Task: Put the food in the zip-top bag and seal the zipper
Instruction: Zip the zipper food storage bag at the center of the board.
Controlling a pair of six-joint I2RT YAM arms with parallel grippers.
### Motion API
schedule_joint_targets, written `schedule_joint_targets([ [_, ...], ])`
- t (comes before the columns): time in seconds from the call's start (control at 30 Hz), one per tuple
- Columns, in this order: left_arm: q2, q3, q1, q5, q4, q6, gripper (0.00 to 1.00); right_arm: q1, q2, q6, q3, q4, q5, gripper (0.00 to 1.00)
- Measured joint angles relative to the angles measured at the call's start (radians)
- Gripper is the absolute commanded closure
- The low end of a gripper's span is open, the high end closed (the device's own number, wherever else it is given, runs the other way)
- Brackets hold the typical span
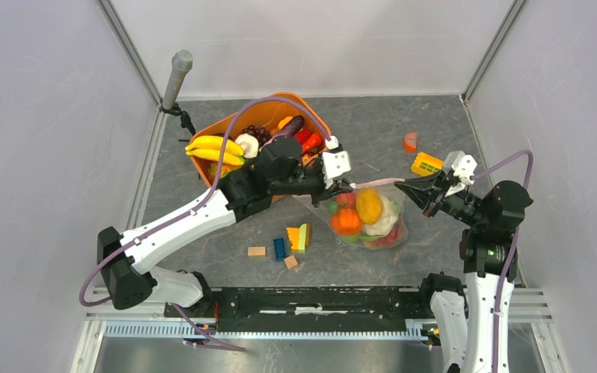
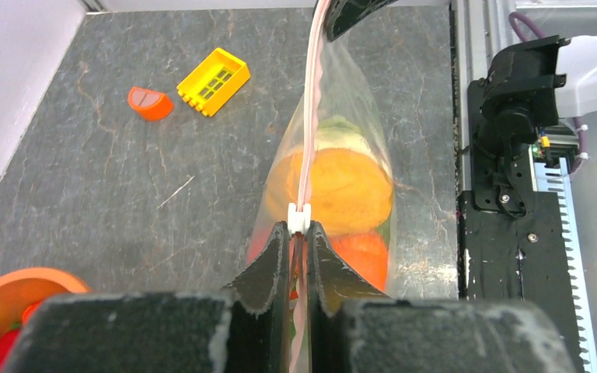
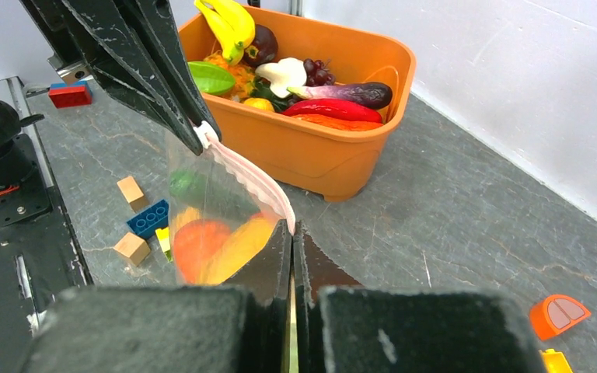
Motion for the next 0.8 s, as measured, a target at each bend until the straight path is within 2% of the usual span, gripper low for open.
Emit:
schedule_joint_targets([
  [0.53, -0.143, -0.122, 0.059, -0.039, -0.021, -0.001, 0.98, 0.0, 0.023, 0.053, 0.0, 0.004, 0.057, 1.0],
  [0.8, -0.174, -0.171, 0.076, -0.053, -0.016, -0.016, 0.98, 0.0, 0.02, 0.096, -0.007, 0.018, 0.141, 1.0],
])
